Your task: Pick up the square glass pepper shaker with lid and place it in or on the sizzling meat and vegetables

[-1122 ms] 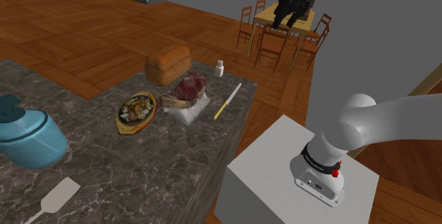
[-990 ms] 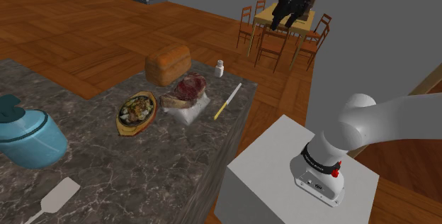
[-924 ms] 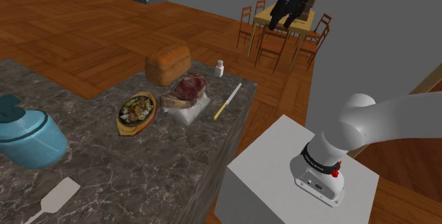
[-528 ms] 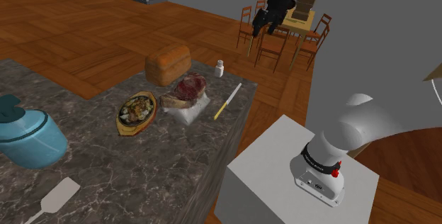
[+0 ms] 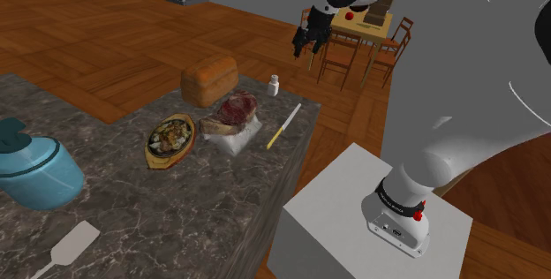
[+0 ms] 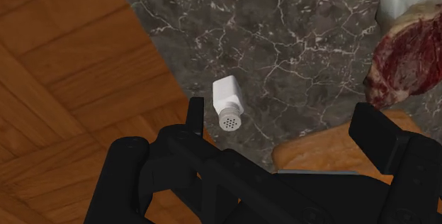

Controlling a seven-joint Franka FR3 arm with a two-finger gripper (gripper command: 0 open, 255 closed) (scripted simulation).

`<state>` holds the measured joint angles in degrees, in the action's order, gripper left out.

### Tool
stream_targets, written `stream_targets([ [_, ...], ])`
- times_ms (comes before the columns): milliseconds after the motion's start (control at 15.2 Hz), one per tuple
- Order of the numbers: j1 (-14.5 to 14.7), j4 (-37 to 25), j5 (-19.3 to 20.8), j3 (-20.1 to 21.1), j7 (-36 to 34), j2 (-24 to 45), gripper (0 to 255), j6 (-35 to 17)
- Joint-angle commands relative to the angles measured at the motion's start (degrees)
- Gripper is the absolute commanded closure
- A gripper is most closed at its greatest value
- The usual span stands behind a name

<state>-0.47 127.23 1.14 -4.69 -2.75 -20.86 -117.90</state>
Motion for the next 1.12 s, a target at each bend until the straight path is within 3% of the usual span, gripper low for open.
stream_targets([
  [0, 0.0, -1.4, -0.1, -0.2, 0.1, 4.2, 0, -2.5],
  [924, -0.5, -19.7, -2.0, -0.9, 1.1, 34.5, 0, -11.4],
  [1056, -0.6, -19.3, -2.1, -0.9, 1.2, 35.3, 0, -12.7],
])
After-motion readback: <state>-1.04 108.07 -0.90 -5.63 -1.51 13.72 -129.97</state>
